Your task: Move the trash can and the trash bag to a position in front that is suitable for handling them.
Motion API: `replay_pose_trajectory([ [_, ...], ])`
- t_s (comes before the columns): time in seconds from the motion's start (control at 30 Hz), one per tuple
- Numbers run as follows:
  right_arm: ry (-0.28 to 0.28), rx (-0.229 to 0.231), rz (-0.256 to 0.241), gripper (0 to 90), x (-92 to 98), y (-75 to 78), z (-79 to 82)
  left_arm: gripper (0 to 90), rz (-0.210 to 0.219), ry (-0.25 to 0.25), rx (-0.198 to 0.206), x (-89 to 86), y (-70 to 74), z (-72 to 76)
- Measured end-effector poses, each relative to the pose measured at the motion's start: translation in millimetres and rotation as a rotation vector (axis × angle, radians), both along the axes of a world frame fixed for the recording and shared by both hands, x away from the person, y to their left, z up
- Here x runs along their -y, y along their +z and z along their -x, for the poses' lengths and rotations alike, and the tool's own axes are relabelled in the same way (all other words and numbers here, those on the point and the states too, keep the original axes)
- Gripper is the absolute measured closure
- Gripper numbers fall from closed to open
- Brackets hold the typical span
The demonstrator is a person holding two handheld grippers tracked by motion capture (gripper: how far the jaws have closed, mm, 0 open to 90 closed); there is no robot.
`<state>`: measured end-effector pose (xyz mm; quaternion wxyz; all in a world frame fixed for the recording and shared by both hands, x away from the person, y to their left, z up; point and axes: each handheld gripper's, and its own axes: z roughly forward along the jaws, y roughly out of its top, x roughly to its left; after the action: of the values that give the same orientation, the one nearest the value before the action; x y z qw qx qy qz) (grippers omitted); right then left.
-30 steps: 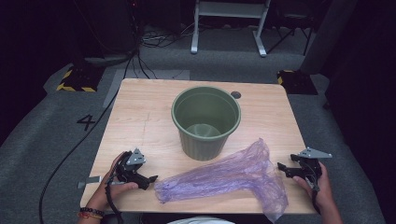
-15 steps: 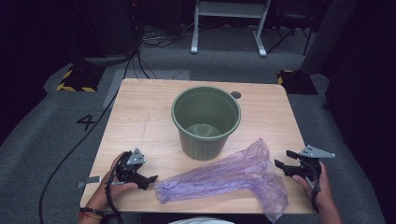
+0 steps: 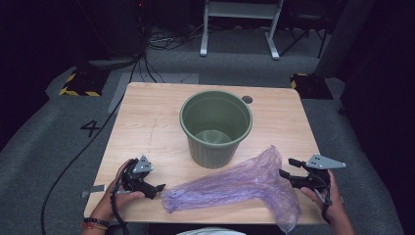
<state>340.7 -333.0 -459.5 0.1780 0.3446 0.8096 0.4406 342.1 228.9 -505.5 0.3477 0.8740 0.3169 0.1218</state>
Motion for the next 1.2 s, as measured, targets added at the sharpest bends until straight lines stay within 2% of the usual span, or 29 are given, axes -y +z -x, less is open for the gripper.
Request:
replay_pose_trajectory([
  [0.1,0.052,-0.027,0.022,48.2,-5.7,-4.8,0.1,0.2,0.000,0.000,0.000,0.0,0.0,0.0],
  [0.17,0.075,-0.044,0.056,54.0,-9.5,-10.2,-0.9,0.2,0.000,0.000,0.000,0.0,0.0,0.0],
  [0.27,0.084,-0.049,0.077,66.6,-12.2,-18.1,-3.3,0.2,0.000,0.002,0.000,0.1,0.0,0.1],
  [0.4,0.077,-0.056,0.095,76.4,-12.4,-26.3,-8.8,0.3,0.000,0.003,0.001,0.2,0.0,0.2],
  [0.53,0.063,-0.052,0.123,80.1,-11.9,-32.3,-13.2,0.3,0.001,0.003,0.001,0.2,0.0,0.1],
  [0.73,0.033,-0.062,0.084,87.2,-0.9,-42.2,-26.6,0.3,0.001,0.003,0.000,0.2,0.0,0.1],
  [0.87,0.000,-0.040,0.097,89.1,3.4,-41.9,-33.7,0.3,-0.001,0.002,0.001,0.1,0.1,0.1],
  [1.17,-0.049,-0.026,0.181,88.9,2.6,-38.8,-56.8,0.2,0.003,0.010,0.000,1.0,-0.1,0.1],
  [1.2,-0.057,-0.015,0.212,87.0,0.7,-37.7,-63.9,0.2,-0.001,0.013,0.002,1.3,0.1,0.0],
])
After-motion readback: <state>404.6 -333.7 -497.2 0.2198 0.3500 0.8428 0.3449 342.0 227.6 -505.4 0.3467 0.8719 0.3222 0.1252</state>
